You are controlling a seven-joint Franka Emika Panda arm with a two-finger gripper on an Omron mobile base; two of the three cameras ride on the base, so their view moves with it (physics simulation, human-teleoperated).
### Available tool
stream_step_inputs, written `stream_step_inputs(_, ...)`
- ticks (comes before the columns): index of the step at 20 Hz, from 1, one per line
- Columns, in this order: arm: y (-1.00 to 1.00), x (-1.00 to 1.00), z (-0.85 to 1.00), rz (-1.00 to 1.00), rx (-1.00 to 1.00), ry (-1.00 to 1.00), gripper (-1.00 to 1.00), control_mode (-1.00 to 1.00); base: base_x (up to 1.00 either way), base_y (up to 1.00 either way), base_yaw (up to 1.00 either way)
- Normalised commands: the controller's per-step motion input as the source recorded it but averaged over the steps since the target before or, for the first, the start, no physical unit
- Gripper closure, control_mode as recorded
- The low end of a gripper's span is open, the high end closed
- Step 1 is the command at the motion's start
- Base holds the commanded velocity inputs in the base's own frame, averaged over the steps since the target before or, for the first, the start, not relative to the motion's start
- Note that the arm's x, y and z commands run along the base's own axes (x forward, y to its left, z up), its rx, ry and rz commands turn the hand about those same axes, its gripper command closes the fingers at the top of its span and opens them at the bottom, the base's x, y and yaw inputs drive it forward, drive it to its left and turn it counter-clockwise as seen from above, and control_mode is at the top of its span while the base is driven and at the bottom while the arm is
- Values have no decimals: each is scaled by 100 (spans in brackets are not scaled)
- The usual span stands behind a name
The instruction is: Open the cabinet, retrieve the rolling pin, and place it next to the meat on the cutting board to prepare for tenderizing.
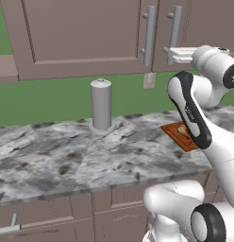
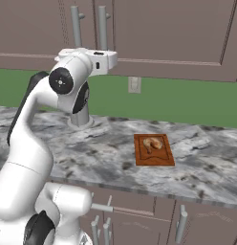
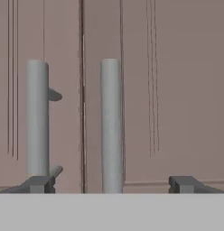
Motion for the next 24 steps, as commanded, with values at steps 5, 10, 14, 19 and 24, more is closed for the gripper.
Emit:
stream_step_inputs(5, -10, 42, 2, 0, 0, 0, -100, -100, 0, 0, 0)
stream_step_inputs(10, 0, 41, 1, 0, 0, 0, -100, -100, 0, 0, 0)
stream_step_inputs(14, 0, 41, 0, 0, 0, 0, -100, -100, 0, 0, 0)
stream_step_inputs(19, 0, 45, 0, 1, 0, 0, -100, -100, 0, 0, 0)
stream_step_inputs(24, 0, 53, 0, 2, 0, 2, -100, -100, 0, 0, 0)
